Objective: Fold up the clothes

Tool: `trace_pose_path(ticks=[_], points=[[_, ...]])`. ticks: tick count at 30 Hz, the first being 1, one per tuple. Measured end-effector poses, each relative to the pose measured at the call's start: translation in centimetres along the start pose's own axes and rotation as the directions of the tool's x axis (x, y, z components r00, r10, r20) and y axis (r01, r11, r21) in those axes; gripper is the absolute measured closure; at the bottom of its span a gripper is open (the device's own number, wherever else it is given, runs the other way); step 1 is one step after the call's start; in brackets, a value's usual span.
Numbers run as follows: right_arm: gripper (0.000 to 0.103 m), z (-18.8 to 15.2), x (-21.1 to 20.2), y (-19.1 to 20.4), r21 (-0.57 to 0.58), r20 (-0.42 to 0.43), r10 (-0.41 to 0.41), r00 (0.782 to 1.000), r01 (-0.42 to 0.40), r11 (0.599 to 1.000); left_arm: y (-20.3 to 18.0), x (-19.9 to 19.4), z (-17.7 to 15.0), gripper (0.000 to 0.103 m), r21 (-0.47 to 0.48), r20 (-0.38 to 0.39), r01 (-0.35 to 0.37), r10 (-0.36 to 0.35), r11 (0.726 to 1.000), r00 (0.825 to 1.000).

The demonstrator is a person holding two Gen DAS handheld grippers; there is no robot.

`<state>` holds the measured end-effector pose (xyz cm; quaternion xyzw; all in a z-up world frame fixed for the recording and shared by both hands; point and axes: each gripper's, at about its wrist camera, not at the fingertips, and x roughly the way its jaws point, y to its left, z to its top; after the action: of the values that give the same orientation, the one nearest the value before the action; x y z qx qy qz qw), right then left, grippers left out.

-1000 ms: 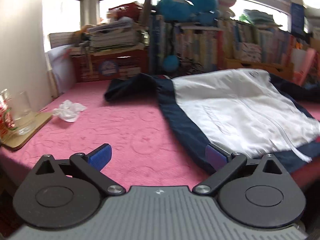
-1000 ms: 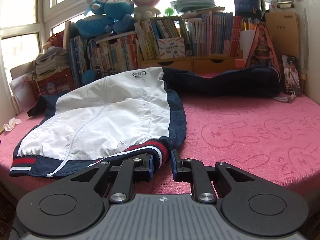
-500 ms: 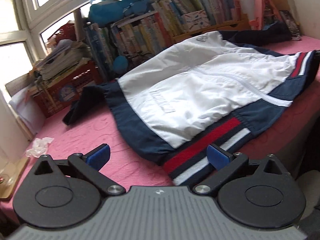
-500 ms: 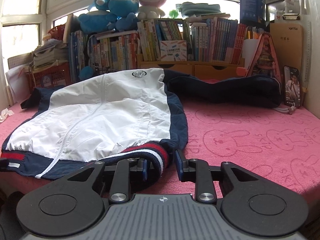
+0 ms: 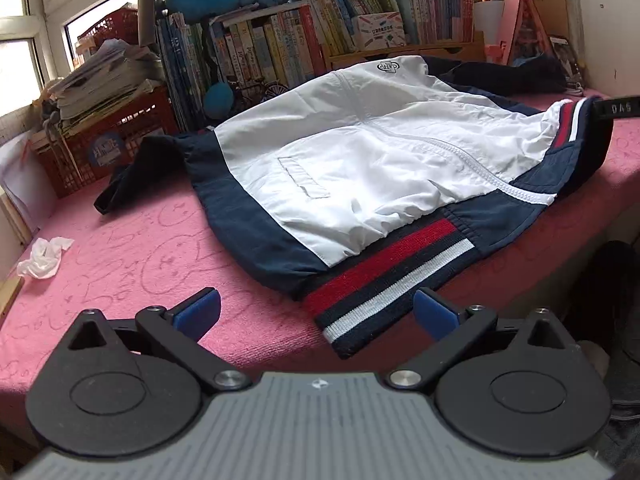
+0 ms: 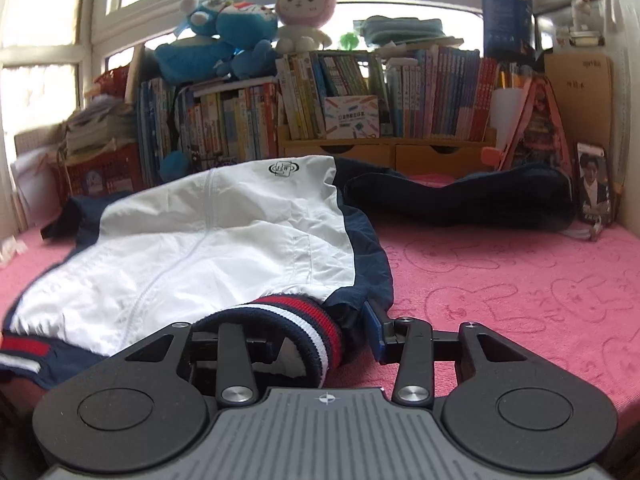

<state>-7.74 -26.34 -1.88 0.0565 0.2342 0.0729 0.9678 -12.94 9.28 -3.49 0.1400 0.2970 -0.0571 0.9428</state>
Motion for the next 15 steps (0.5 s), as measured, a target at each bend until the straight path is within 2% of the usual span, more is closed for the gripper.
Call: trace_pose_path(ticks=[4, 6, 8, 10, 15], points=[[0.057, 1.4, 0.9, -2.9, 0.246, -0.027, 0.083, 0.996, -0.074, 0.966, -0.3, 0.2, 0.2, 0.0, 0.023, 0.004, 0.008, -0.008, 1.0, 1.0], [0.057, 1.7, 1.5, -3.7, 0.306, -0.031, 0.094, 0.995, -0.08, 0.949, -0.6, 0.1, 0.5, 0.0, 0.02, 0.016, 0.053, -0.053, 0.998, 0.998], [0.057, 1.9, 1.9, -3.9, 0.322, -0.029, 0.088, 0.996, -0.074, 0.944, -0.9, -0.1, 0.9, 0.0, 0.018, 0.03, 0.099, -0.099, 0.995, 0.995], [0.057, 2.0, 2.1, -3.6, 0.311, -0.026, 0.078, 0.997, -0.066, 0.948, -2.0, -0.4, 1.8, 0.0, 0.03, 0.077, 0.148, -0.15, 0.989, 0.986], [0.057, 1.5, 2.1, -2.6, 0.265, -0.022, 0.044, 0.999, -0.037, 0.964, -6.8, 1.1, 5.3, 0.0, 0.041, 0.187, 0.212, -0.216, 0.976, 0.958]])
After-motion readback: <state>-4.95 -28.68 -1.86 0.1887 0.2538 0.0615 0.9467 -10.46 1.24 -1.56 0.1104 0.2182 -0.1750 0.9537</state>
